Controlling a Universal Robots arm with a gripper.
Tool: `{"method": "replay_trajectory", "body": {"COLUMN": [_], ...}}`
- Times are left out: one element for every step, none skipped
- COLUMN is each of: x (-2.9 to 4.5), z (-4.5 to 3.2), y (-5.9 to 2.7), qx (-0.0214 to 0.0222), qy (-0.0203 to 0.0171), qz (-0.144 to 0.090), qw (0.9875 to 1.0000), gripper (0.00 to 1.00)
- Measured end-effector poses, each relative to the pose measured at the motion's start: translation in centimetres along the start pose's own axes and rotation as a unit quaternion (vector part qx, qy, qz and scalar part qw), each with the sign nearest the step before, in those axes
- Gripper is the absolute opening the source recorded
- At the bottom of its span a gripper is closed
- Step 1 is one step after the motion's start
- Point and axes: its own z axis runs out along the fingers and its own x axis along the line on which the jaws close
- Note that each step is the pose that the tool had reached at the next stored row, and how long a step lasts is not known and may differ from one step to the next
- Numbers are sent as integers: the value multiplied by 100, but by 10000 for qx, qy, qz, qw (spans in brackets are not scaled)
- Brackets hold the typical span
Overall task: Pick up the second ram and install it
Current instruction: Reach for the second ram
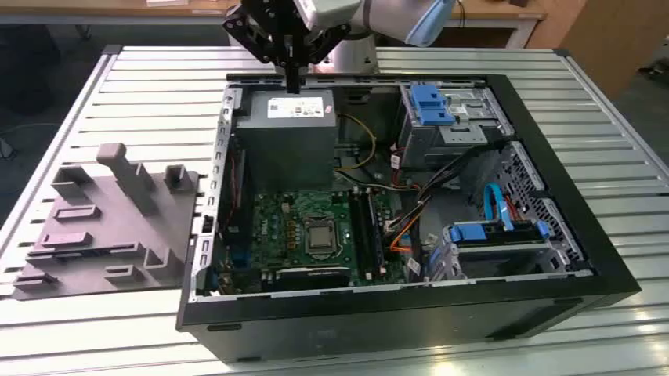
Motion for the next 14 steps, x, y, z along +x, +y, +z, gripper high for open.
{"method": "replay_trajectory", "body": {"x": [0, 0, 0, 0, 0, 0, 0, 0, 0, 0, 0, 0, 1, 7], "z": [0, 0, 0, 0, 0, 0, 0, 0, 0, 0, 0, 0, 0, -1], "y": [0, 0, 0, 0, 0, 0, 0, 0, 0, 0, 0, 0, 0, 0], "qx": [0, 0, 0, 0, 0, 0, 0, 0, 0, 0, 0, 0, 0, 1], "qy": [0, 0, 0, 0, 0, 0, 0, 0, 0, 0, 0, 0, 0, 0], "qz": [0, 0, 0, 0, 0, 0, 0, 0, 0, 0, 0, 0, 0, 1], "qw": [10000, 10000, 10000, 10000, 10000, 10000, 10000, 10000, 10000, 10000, 10000, 10000, 10000, 10000], "gripper": [11, 11, 11, 11, 11, 11, 11, 11, 11, 11, 11, 11, 11, 11]}}
